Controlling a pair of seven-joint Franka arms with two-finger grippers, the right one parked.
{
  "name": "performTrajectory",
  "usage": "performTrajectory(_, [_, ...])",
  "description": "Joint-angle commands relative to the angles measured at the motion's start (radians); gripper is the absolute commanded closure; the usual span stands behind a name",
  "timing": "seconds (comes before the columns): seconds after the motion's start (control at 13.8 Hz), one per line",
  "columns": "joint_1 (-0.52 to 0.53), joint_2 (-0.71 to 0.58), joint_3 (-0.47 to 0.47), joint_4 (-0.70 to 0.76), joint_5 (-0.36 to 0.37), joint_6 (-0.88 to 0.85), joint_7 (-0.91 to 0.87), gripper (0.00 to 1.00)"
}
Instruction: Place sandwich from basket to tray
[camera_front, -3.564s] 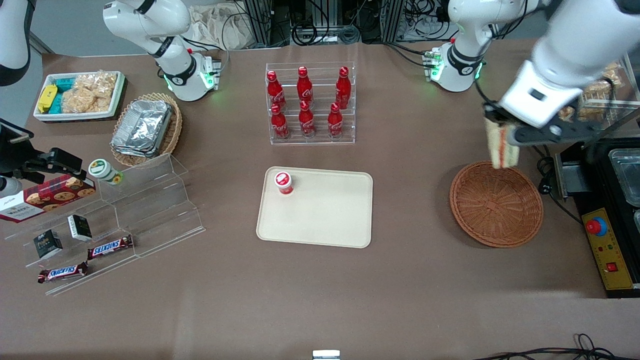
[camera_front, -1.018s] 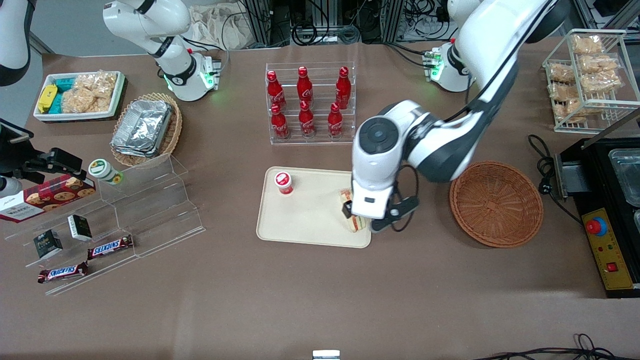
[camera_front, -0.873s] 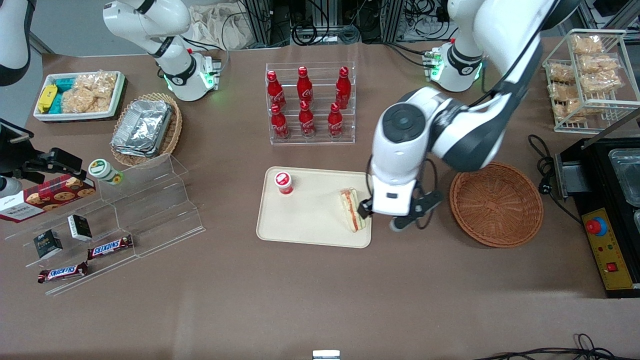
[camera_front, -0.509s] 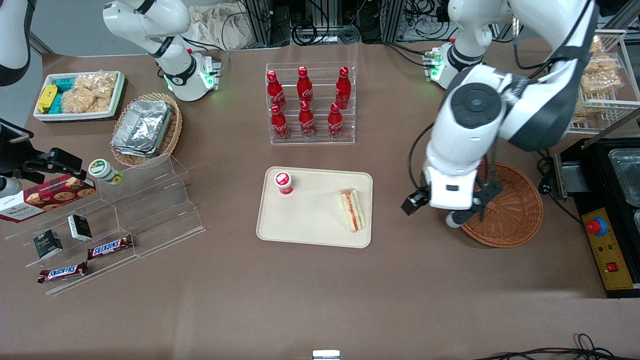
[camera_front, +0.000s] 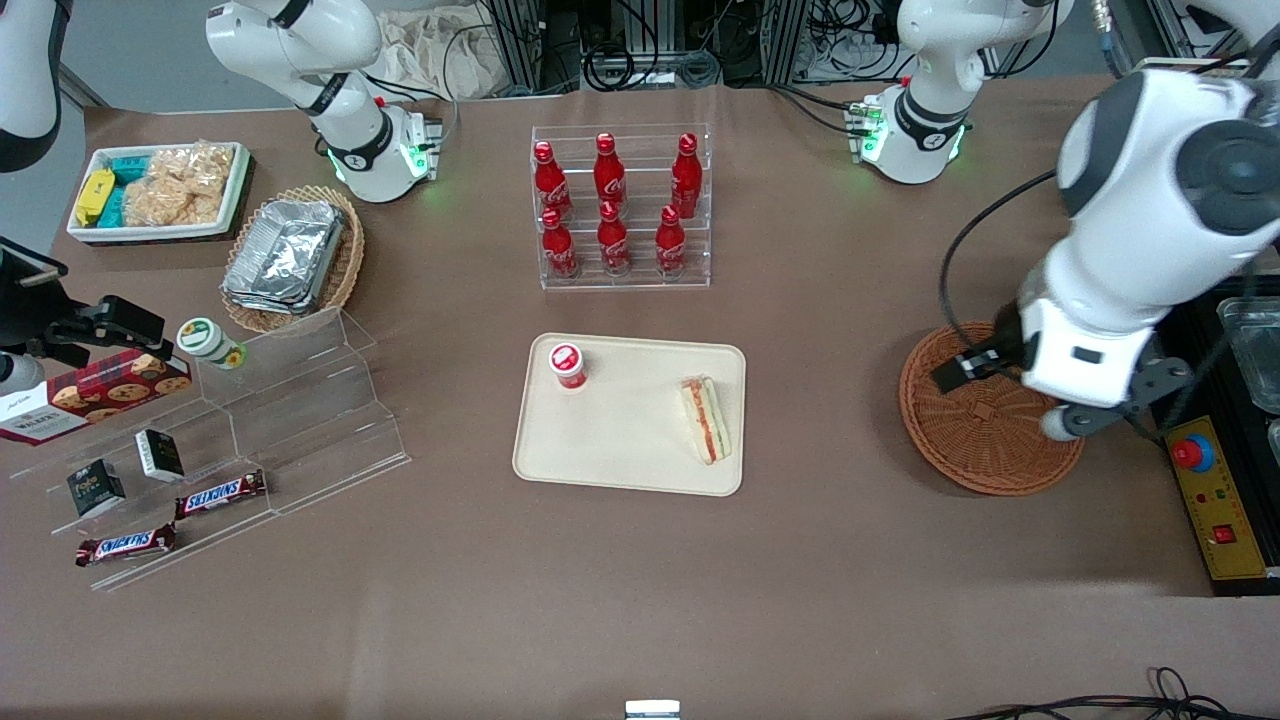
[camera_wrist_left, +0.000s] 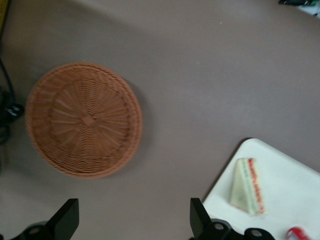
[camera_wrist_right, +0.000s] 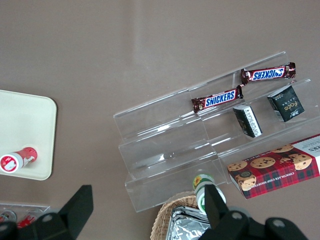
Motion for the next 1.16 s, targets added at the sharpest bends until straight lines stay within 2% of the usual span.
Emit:
performTrajectory(0.0, [-0.083, -0.097, 0.165, -0.07, -0.057, -0.024, 0.162, 0.0])
performTrajectory(0.22, [-0.17, -0.172, 0.328, -0.138, -0.086, -0.022, 0.316, 0.0])
performTrajectory(0.73, [-0.2, -0.337, 0.507, -0.28, -0.133, -0.03, 0.578, 0.0])
performTrajectory(1.09, [-0.198, -0.431, 0.566, -0.365, -0.14, -0.03, 0.648, 0.0])
